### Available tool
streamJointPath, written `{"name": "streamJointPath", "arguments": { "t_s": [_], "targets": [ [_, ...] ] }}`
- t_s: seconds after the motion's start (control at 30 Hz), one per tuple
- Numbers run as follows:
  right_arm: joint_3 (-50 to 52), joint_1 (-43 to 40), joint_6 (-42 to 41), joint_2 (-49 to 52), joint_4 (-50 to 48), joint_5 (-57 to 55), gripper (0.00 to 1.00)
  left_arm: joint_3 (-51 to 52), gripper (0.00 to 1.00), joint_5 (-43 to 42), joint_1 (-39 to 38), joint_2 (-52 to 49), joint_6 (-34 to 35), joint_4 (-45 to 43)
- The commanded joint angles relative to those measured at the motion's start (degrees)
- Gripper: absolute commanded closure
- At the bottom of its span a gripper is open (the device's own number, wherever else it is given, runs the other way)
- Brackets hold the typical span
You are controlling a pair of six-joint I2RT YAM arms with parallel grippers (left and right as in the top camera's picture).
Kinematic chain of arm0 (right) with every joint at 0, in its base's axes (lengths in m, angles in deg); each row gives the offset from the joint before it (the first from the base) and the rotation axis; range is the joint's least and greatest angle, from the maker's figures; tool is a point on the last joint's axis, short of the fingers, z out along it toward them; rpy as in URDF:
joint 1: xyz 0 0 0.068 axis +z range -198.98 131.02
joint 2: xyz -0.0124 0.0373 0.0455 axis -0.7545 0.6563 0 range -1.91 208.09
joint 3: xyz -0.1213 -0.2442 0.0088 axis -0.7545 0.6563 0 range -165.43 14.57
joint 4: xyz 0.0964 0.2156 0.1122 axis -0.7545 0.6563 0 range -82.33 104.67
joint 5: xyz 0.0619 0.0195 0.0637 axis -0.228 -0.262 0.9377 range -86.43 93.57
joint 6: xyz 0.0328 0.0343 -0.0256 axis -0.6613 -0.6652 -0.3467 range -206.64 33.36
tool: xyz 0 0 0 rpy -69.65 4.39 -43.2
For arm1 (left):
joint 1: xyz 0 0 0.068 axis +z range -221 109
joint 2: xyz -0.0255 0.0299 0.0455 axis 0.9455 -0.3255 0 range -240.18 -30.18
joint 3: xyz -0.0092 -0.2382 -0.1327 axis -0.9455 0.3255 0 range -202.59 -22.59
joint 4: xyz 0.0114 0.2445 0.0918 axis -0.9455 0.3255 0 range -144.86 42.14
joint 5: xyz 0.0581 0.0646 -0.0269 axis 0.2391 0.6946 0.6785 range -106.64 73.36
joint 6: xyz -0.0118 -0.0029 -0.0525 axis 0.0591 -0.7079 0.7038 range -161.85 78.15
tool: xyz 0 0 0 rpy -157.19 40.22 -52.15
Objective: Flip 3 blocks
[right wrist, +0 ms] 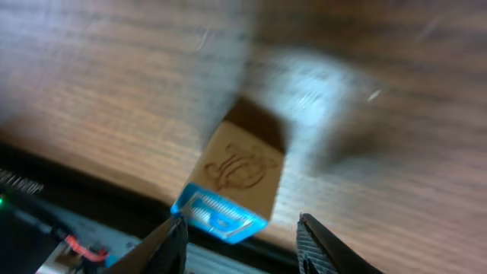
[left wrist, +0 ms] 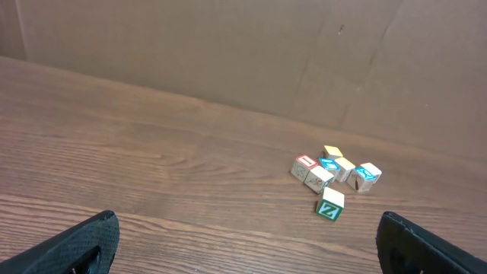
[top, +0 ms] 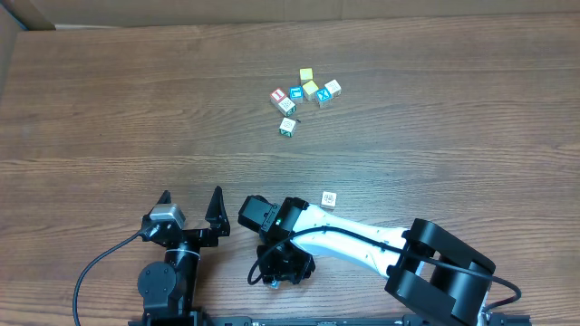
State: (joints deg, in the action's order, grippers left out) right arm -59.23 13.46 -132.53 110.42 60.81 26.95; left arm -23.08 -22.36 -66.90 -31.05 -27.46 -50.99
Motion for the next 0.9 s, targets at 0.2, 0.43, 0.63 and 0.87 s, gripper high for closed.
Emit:
{"name": "streamJointPath", "arguments": {
  "t_s": [0.2,0.43,0.63,0.87],
  "targets": [
    [-0.02,-0.94,-0.59,-2.08,-4.85,-2.58,0.49,0.22,0.0,0.2,-0.37,0.52,-1.14,0.15],
    [-0.04,-3.06,-0.63,-2.08,-3.23,-5.14,0.55,0.22,0.0,0.2,-0.37,0.52,-1.14,0.15],
    [-0.2,-5.79,2.64,-2.08,-3.39,0.04,0.54,0.22,0.0,0.17,-0.37,0.52,-1.14,0.15],
    [-0.2,-9.35,9.2,-2.08,-3.58,12.04,0.63,0.22,0.0,0.2,-0.37,0.52,-1.14,0.15]
  ]
}}
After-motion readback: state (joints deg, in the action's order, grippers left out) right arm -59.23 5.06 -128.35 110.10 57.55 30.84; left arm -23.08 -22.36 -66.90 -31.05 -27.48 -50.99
